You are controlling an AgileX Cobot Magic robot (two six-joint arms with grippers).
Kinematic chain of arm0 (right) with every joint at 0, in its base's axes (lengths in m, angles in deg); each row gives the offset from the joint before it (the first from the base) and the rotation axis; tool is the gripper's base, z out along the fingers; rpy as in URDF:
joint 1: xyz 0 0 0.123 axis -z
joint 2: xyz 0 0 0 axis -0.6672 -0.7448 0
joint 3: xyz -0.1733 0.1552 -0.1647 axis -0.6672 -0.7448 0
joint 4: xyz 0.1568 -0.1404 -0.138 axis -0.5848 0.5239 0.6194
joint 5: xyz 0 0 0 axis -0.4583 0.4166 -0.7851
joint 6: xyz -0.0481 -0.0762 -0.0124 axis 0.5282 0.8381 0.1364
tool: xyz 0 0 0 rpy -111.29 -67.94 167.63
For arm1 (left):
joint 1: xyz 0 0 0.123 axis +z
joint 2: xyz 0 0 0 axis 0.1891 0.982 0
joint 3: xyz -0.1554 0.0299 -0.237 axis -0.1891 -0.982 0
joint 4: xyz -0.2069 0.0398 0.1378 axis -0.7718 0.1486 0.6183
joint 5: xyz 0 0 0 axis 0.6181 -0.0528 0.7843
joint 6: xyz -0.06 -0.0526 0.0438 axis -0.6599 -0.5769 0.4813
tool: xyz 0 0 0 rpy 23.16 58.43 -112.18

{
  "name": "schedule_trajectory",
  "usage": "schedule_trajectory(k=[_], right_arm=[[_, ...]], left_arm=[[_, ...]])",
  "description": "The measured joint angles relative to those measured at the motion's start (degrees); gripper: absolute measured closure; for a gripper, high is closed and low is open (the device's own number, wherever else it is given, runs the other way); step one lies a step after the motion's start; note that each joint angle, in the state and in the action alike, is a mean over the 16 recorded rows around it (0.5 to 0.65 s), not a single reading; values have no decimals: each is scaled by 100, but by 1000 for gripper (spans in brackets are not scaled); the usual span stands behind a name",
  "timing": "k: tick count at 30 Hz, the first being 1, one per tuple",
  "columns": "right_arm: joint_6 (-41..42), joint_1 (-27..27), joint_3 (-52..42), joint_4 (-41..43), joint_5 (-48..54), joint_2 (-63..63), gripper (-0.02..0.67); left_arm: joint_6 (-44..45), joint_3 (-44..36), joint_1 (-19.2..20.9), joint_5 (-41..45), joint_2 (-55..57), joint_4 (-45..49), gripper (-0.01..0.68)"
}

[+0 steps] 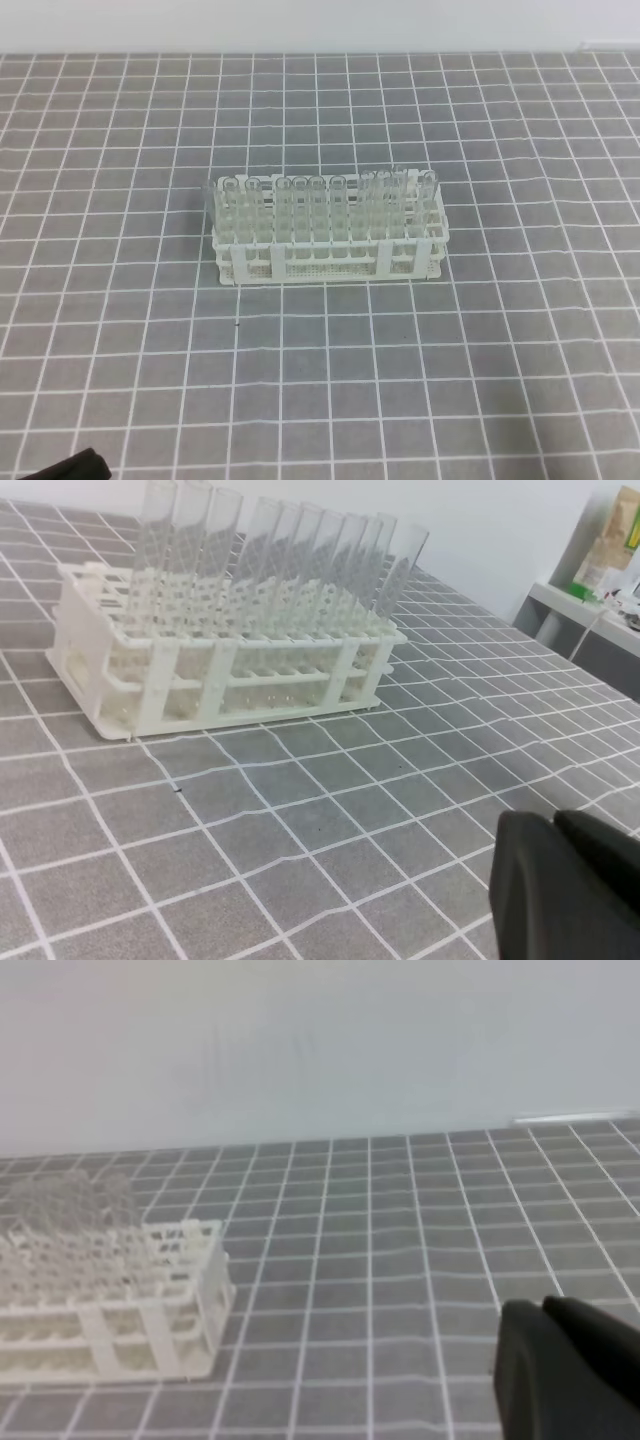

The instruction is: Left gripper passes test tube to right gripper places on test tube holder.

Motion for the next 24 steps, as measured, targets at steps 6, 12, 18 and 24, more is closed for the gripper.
schedule_trajectory(k=[6, 12, 18, 24], right_arm=[[105, 644, -349, -30, 857, 1073, 662], [328, 849, -518, -123, 1204, 1524, 662], [339, 864, -647, 3, 1253, 1542, 662], [147, 864, -762, 343, 1343, 1542, 662]], left_arm=[[-1, 10, 0, -5, 10, 4, 673], [-1, 5, 0, -2, 2, 14, 673], [-2, 10, 0, 12, 4, 22, 673], [-1, 15, 0, 64, 4, 23, 673]])
